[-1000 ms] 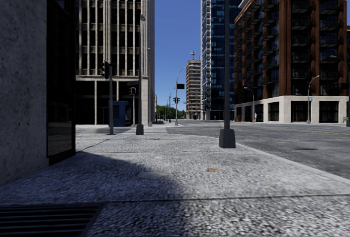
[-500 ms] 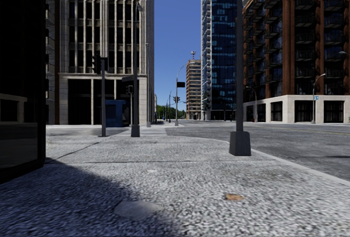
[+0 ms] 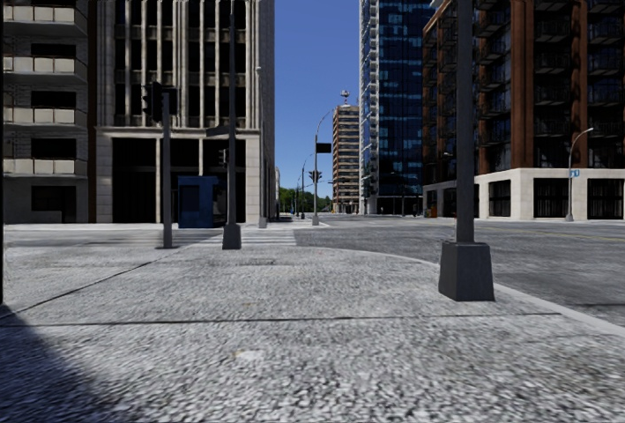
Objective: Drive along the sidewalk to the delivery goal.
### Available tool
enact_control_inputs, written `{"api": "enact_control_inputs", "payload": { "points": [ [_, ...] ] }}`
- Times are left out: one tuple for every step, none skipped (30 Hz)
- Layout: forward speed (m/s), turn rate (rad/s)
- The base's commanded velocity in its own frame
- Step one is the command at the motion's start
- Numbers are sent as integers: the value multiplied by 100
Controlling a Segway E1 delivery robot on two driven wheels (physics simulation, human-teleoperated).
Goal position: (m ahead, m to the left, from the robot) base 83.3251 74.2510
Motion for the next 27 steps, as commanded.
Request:
{"api": "enact_control_inputs", "payload": {
  "points": [
    [200,0],
    [200,0],
    [200,0],
    [200,0],
    [200,0],
    [200,0],
    [200,0],
    [200,0],
    [200,0],
    [200,0],
    [200,0],
    [200,0],
    [200,0],
    [200,0],
    [200,0],
    [200,0],
    [200,0],
    [200,0],
    [200,0],
    [200,0],
    [200,0],
    [200,0],
    [200,0],
    [200,2],
    [200,50],
    [200,66],
    [200,72]
  ]
}}
